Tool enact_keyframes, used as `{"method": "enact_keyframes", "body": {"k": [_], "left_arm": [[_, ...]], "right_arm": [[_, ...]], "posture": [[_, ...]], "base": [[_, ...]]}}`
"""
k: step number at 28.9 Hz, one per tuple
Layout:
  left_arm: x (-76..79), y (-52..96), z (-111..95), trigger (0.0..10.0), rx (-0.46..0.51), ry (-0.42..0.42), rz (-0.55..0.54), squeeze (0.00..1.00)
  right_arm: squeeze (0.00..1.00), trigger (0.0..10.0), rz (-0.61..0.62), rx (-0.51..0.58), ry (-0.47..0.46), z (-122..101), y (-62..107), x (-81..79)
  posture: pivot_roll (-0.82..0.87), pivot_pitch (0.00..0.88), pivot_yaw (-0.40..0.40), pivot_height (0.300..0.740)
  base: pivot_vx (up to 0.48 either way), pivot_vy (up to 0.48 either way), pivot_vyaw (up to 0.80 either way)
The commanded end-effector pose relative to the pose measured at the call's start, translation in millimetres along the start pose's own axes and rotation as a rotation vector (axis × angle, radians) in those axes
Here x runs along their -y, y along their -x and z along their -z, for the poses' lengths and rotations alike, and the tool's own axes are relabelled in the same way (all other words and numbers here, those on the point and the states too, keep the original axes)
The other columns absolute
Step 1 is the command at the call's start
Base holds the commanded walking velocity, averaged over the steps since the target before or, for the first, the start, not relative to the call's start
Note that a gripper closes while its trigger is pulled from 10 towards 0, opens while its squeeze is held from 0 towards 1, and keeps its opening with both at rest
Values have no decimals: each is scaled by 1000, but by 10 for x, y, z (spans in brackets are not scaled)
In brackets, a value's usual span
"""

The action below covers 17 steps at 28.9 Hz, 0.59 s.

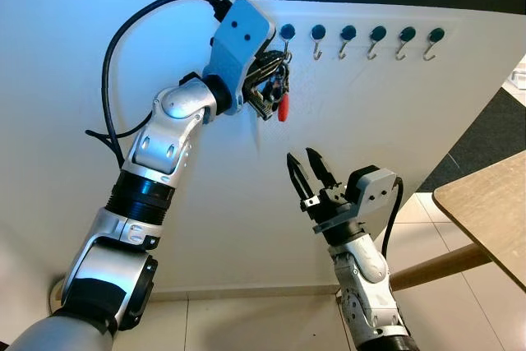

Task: Hang keys on a hook

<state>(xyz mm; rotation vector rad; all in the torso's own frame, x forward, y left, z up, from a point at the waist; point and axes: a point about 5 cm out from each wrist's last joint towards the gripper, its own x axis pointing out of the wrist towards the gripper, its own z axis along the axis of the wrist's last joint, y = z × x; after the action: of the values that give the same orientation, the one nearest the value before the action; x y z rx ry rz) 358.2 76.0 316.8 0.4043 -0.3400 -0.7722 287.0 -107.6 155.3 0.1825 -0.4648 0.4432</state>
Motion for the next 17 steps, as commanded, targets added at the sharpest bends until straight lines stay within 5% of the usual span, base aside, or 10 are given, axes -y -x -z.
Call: {"method": "enact_keyframes", "body": {"k": [1, 5, 6, 8, 9, 14, 15, 16, 17], "left_arm": [[20, 35, -10, 10000, -8, -23, 28, 0], [32, 41, -4, 10000, -12, -22, 36, 0], [42, 42, -8, 10000, -14, -20, 44, 318], [46, 42, -11, 10000, -14, -20, 46, 318], [43, 40, -20, 10000, -11, -16, 45, 1000], [25, 35, -50, 10000, 2, -12, 32, 1000], [10, 31, -76, 10000, 20, -12, 15, 933], [5, 30, -95, 10000, 33, -2, 10, 0], [5, 30, -95, 10000, 33, -2, 10, 0]], "right_arm": [[0, 10000, 16, -4, -9, -4, 31, 20], [0, 10000, 16, -6, -9, -1, 33, 23], [0, 10000, 18, -5, -10, -3, 30, 25], [0, 10000, 18, -5, -10, -3, 29, 26], [0, 10000, 19, -5, -11, -4, 28, 26], [0, 10000, 21, -4, -12, -5, 26, 25], [0, 10000, 23, -4, -13, -5, 26, 25], [0, 10000, 23, -4, -14, -5, 26, 25], [0, 10000, 23, -4, -14, -5, 26, 25]], "posture": [[89, 72, -51, 740], [90, 72, -52, 740], [91, 73, -52, 740], [91, 73, -52, 740], [90, 74, -51, 740], [91, 74, -50, 740], [91, 75, -50, 740], [91, 74, -50, 740], [91, 74, -50, 740]], "base": [[0, 0, 0], [0, 0, 0], [0, 0, 0], [0, 0, 0], [0, 0, 0], [0, 0, 0], [0, 0, 0], [0, 0, 0], [0, 0, 0]]}}
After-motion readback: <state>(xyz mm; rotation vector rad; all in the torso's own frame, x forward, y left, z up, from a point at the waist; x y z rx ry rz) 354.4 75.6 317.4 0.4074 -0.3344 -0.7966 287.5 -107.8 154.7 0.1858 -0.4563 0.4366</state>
